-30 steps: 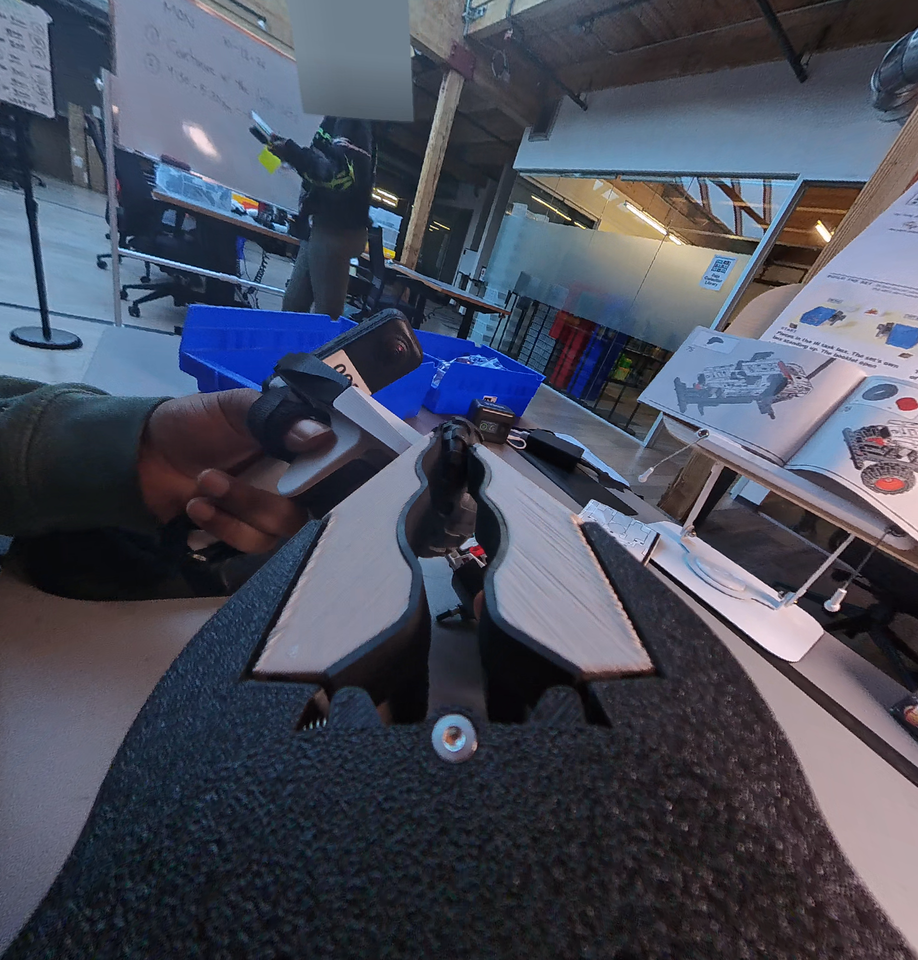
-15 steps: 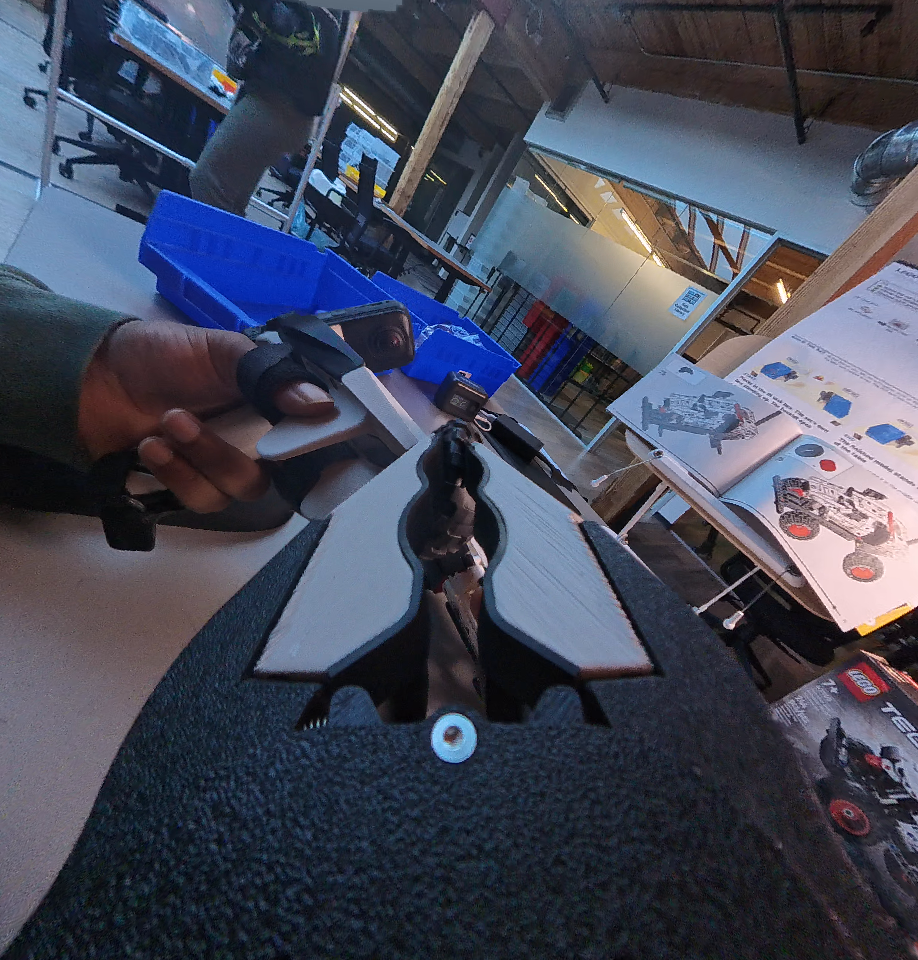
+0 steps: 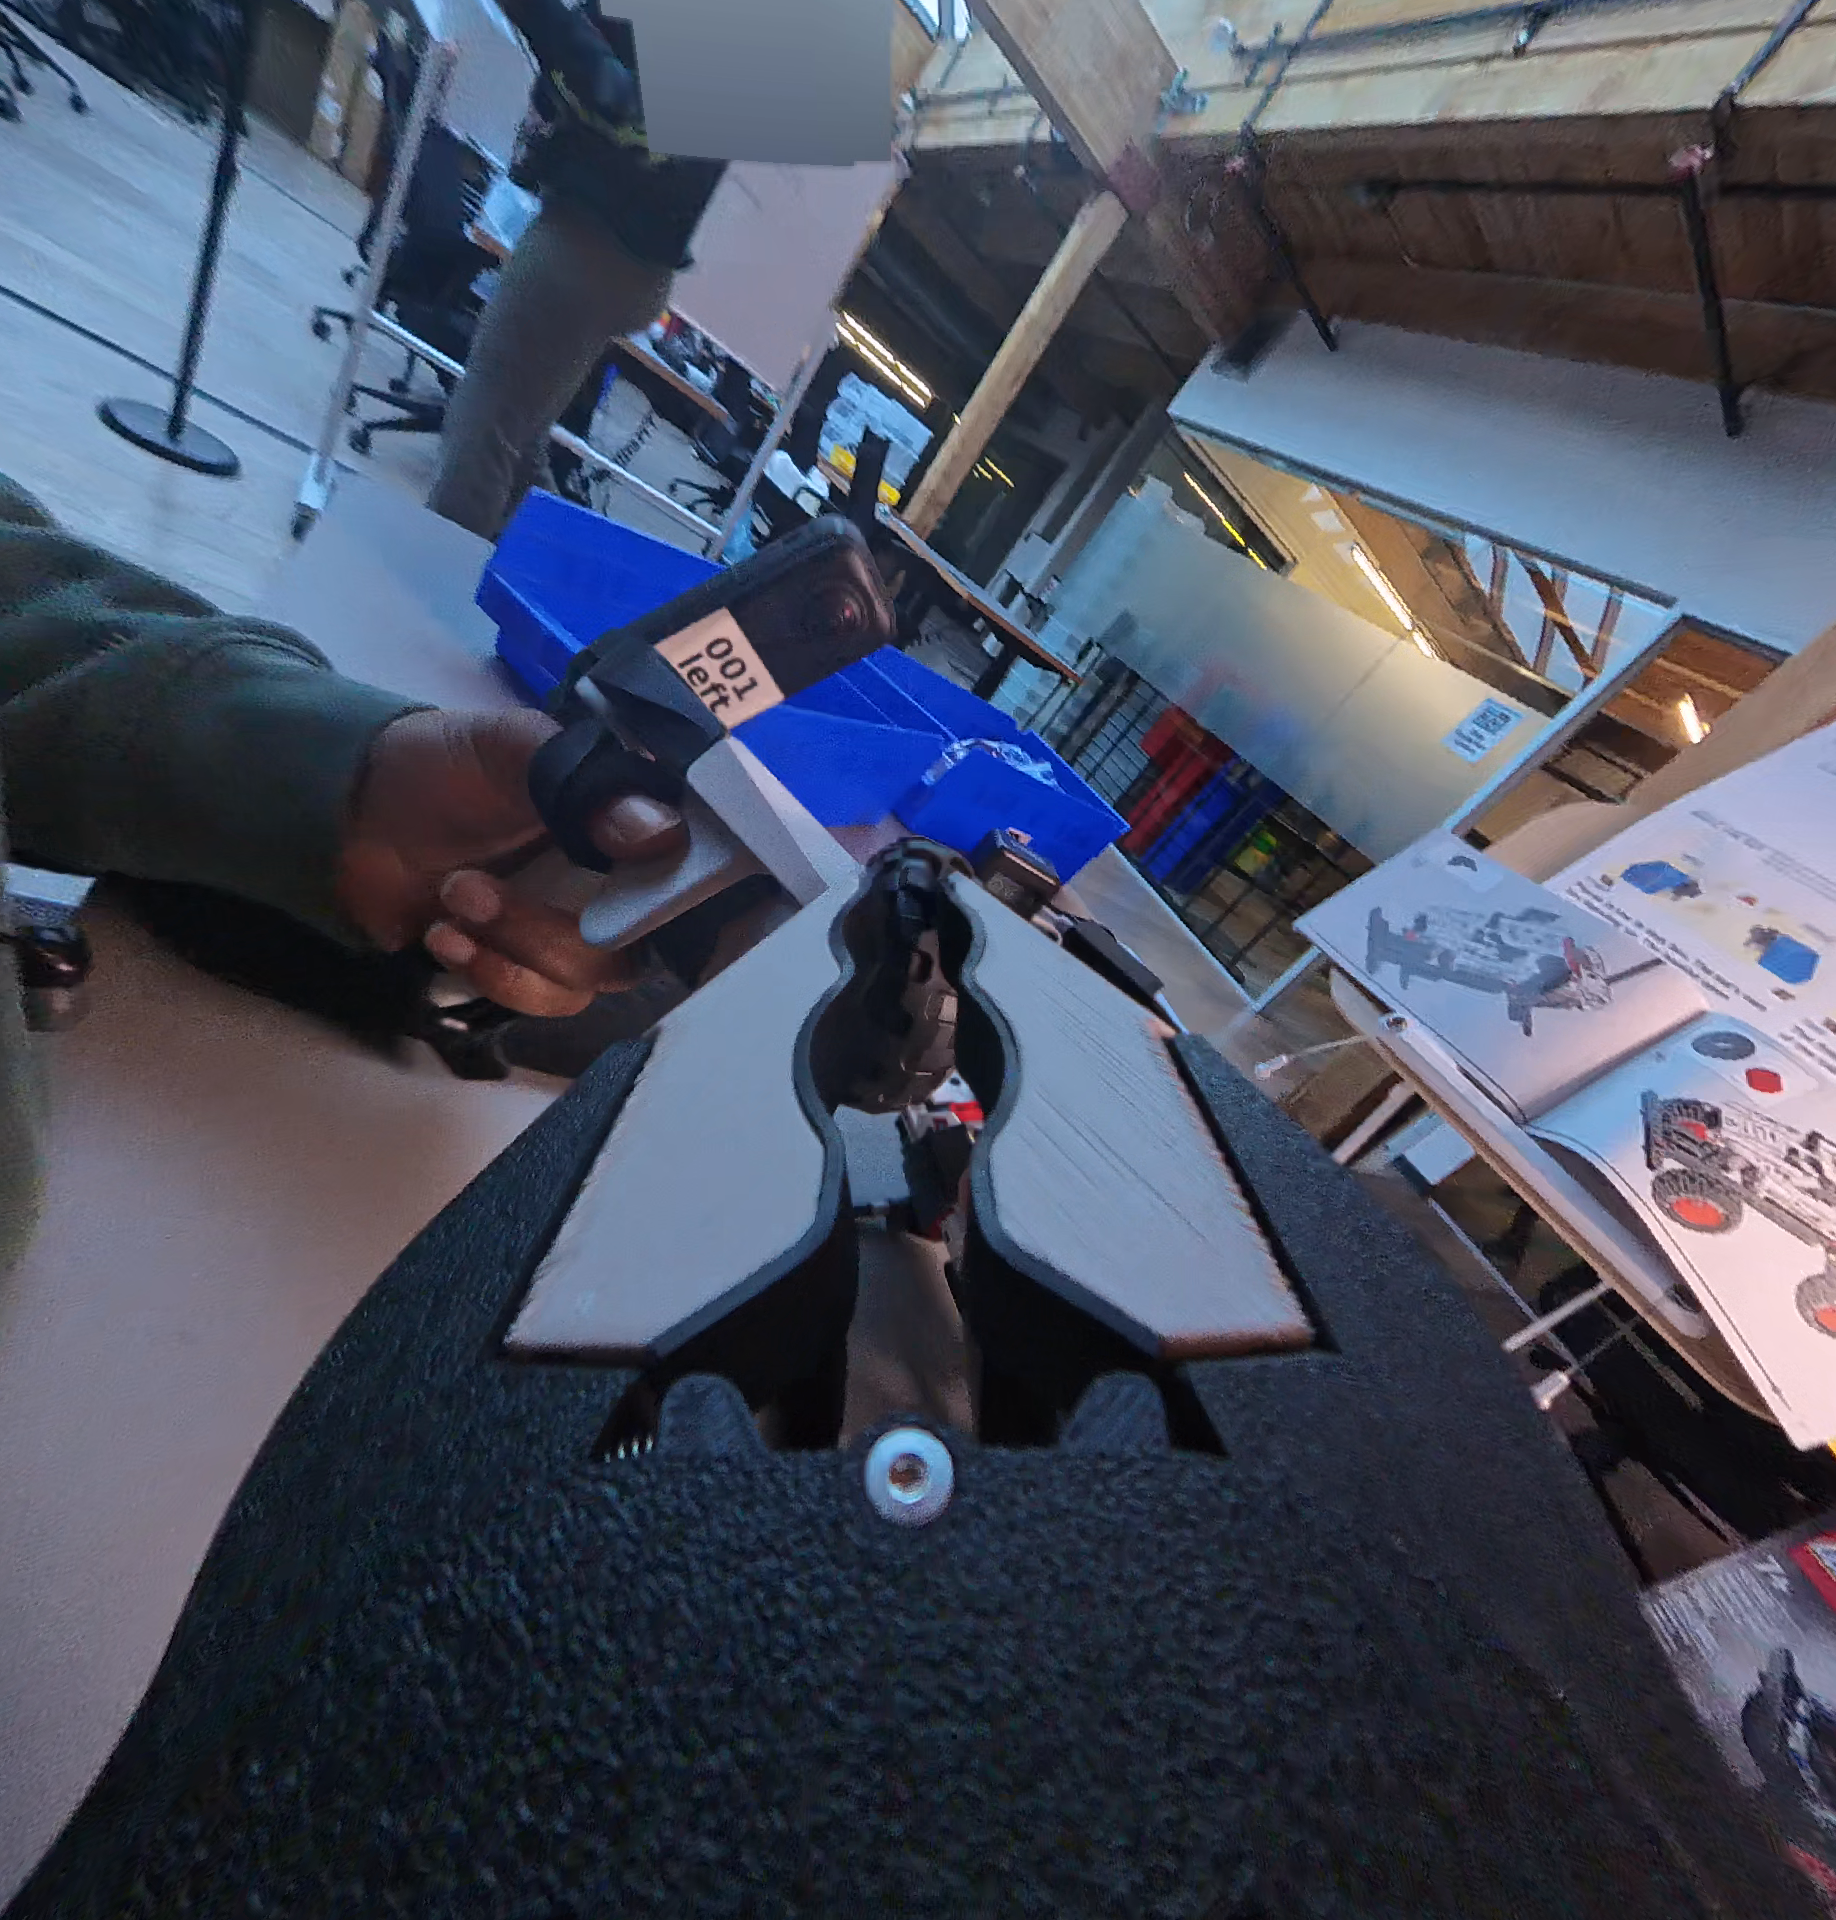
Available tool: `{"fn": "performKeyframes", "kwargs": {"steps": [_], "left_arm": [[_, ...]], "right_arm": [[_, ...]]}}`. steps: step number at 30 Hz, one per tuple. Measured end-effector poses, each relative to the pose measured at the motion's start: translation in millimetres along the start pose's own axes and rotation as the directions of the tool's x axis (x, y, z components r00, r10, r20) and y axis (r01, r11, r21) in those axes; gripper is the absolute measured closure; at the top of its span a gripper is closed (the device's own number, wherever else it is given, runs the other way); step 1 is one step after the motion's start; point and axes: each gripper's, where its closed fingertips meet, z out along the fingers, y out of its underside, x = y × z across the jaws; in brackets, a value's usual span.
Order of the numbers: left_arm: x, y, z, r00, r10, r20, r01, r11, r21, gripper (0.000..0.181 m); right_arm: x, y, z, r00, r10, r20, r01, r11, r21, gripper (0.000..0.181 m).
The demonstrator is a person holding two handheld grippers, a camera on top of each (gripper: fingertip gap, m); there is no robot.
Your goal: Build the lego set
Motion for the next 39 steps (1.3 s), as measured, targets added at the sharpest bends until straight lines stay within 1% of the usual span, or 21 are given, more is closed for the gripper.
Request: {"fn": "performKeyframes", "kwargs": {"steps": [2, 4, 5, 7, 8, 9, 10, 11, 12, 13, 17, 20, 22, 26, 29, 31, 33, 34, 35, 37, 39], "left_arm": [[13, -4, -3, 0.972, 0.231, 0.052, -0.228, 0.972, -0.055, 0.153], [19, -6, -6, 0.882, 0.460, 0.106, -0.446, 0.886, -0.131, 0.155], [25, -7, -7, 0.835, 0.541, 0.102, -0.524, 0.838, -0.153, 0.155], [34, -6, -9, 0.742, 0.666, 0.081, -0.642, 0.739, -0.203, 0.155], [34, -3, -9, 0.674, 0.735, 0.074, -0.701, 0.668, -0.250, 0.155], [35, -2, -9, 0.607, 0.792, 0.062, -0.751, 0.598, -0.282, 0.155], [36, -2, -9, 0.548, 0.835, 0.049, -0.789, 0.535, -0.302, 0.155], [36, -2, -9, 0.482, 0.875, 0.038, -0.822, 0.467, -0.327, 0.154], [35, 0, -9, 0.422, 0.907, 0.019, -0.845, 0.401, -0.354, 0.153], [35, 0, -9, 0.379, 0.925, 0.006, -0.860, 0.355, -0.368, 0.154], [33, -2, -10, 0.289, 0.957, -0.011, -0.883, 0.262, -0.389, 0.155], [32, -2, -13, 0.283, 0.959, 0.006, -0.880, 0.262, -0.396, 0.154], [31, -4, -14, 0.300, 0.953, 0.030, -0.870, 0.287, -0.401, 0.154], [31, -9, -17, 0.388, 0.916, 0.100, -0.837, 0.396, -0.378, 0.153], [31, -10, -18, 0.457, 0.878, 0.146, -0.805, 0.478, -0.352, 0.153], [30, -10, -18, 0.514, 0.839, 0.180, -0.774, 0.544, -0.325, 0.150], [28, -10, -18, 0.562, 0.801, 0.205, -0.744, 0.598, -0.297, 0.153], [28, -8, -19, 0.561, 0.802, 0.203, -0.747, 0.597, -0.292, 0.152], [29, -7, -19, 0.547, 0.814, 0.193, -0.760, 0.580, -0.292, 0.152], [26, -6, -20, 0.480, 0.858, 0.182, -0.795, 0.514, -0.324, 0.152], [26, -9, -21, 0.401, 0.901, 0.168, -0.833, 0.435, -0.342, 0.152]], "right_arm": [[-3, -13, -7, 0.999, 0.009, 0.031, -0.010, 0.999, 0.048, 0.171], [-8, -25, -15, 0.992, 0.077, 0.099, -0.088, 0.990, 0.106, 0.181], [-10, -28, -18, 0.986, 0.102, 0.134, -0.118, 0.986, 0.117, 0.177], [-10, -20, -17, 0.974, 0.145, 0.174, -0.155, 0.987, 0.047, 0.150], [-12, -16, -17, 0.968, 0.151, 0.201, -0.156, 0.988, 0.010, 0.140], [-16, -16, -17, 0.962, 0.145, 0.233, -0.147, 0.989, -0.008, 0.136], [-19, -18, -18, 0.958, 0.127, 0.257, -0.127, 0.992, -0.018, 0.135], [-21, -20, -18, 0.956, 0.102, 0.273, -0.100, 0.995, -0.022, 0.139], [-22, -21, -17, 0.956, 0.075, 0.283, -0.070, 0.997, -0.030, 0.146], [-23, -21, -16, 0.955, 0.050, 0.291, -0.040, 0.998, -0.042, 0.152], [-26, -14, -12, 0.951, -0.026, 0.308, 0.057, 0.994, -0.090, 0.156], [-27, -12, -10, 0.950, -0.032, 0.310, 0.069, 0.992, -0.107, 0.158], [-27, -14, -8, 0.955, -0.039, 0.294, 0.070, 0.993, -0.097, 0.160], [-26, -18, -6, 0.962, -0.011, 0.272, 0.037, 0.995, -0.089, 0.164], [-26, -21, -5, 0.967, 0.036, 0.253, -0.018, 0.997, -0.074, 0.167], [-26, -21, -5, 0.969, 0.048, 0.242, -0.032, 0.997, -0.071, 0.168], [-25, -21, -4, 0.973, 0.060, 0.222, -0.048, 0.997, -0.059, 0.170], [-26, -21, -4, 0.974, 0.052, 0.220, -0.041, 0.998, -0.054, 0.170], [-27, -21, -4, 0.973, 0.048, 0.226, -0.039, 0.998, -0.042, 0.168], [-27, -18, -3, 0.974, 0.065, 0.216, -0.064, 0.998, -0.013, 0.164], [-21, -15, -5, 0.957, 0.183, 0.226, -0.185, 0.983, -0.015, 0.158]]}}
